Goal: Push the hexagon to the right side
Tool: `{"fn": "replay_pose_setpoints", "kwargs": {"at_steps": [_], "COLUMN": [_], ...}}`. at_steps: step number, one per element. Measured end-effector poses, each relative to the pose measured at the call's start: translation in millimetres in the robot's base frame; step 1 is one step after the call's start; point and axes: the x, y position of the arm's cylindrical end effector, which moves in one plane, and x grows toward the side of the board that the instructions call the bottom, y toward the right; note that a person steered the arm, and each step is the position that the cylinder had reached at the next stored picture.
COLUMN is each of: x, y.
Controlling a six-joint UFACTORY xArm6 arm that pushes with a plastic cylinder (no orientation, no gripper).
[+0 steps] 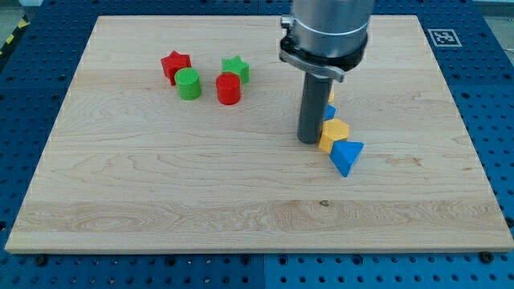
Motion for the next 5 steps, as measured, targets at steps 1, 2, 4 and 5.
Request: {"fn": "replay_pose_setpoints", "kwargs": {"at_steps": [1, 2, 4, 5], "x": [0.0, 14.0, 15.9, 15.9], "y": [20.8, 28.1, 56.2, 77.6]}}
